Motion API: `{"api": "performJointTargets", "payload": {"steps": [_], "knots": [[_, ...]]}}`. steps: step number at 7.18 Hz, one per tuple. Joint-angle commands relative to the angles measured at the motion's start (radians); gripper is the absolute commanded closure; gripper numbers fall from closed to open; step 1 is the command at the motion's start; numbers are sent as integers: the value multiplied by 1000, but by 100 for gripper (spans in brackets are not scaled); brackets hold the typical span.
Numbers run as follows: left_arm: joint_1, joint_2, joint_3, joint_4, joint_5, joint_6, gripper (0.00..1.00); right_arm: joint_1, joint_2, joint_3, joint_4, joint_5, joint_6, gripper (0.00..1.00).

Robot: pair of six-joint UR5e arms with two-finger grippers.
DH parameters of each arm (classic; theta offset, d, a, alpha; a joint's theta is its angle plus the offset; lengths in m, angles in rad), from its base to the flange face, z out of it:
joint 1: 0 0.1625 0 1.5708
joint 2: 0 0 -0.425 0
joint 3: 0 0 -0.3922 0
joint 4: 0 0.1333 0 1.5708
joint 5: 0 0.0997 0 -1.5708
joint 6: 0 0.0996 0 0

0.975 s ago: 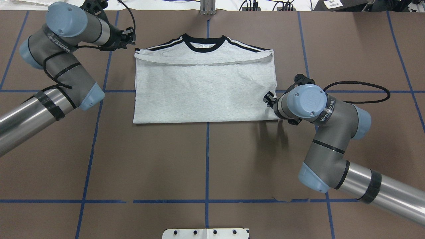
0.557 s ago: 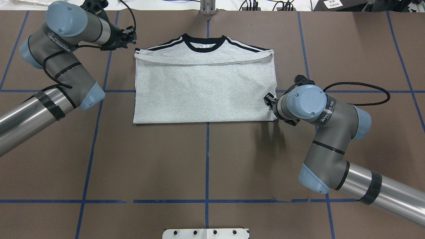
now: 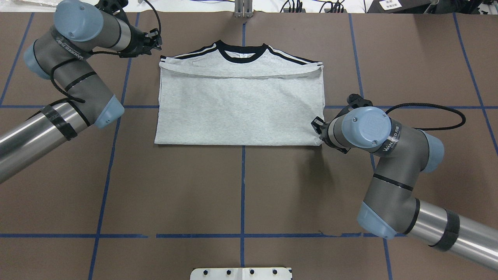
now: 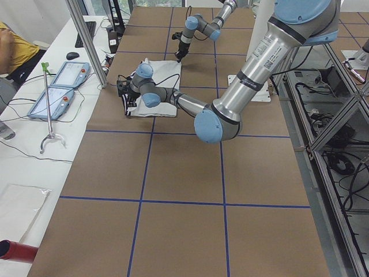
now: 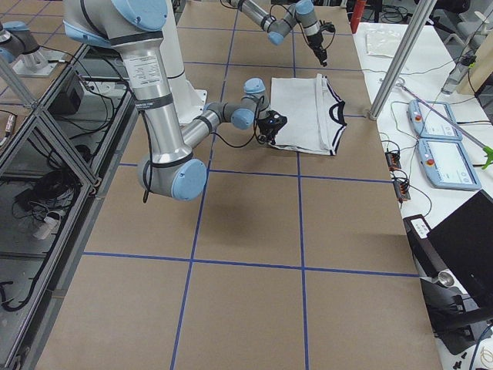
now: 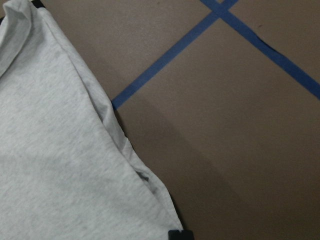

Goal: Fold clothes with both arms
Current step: 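Grasp the shirt edge with the right gripper and rotate the shirt toward the robot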

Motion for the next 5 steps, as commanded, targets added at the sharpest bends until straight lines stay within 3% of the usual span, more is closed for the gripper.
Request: {"api": "performJointTargets", "payload": {"steps": [1,3,4,5], "knots": [[0,10,-74,9,-11,-4,58,-68,-77,210,-169,23,1,100],[6,82,-213,12,-182,-72,58,-229,-171,393,-264,73,48,100],[12,129,-288,15,-213,-82,53,-316,-237,454,-264,154,60,100],[18,175,-361,17,-297,-151,46,-422,-241,467,-262,171,123,100]]}}
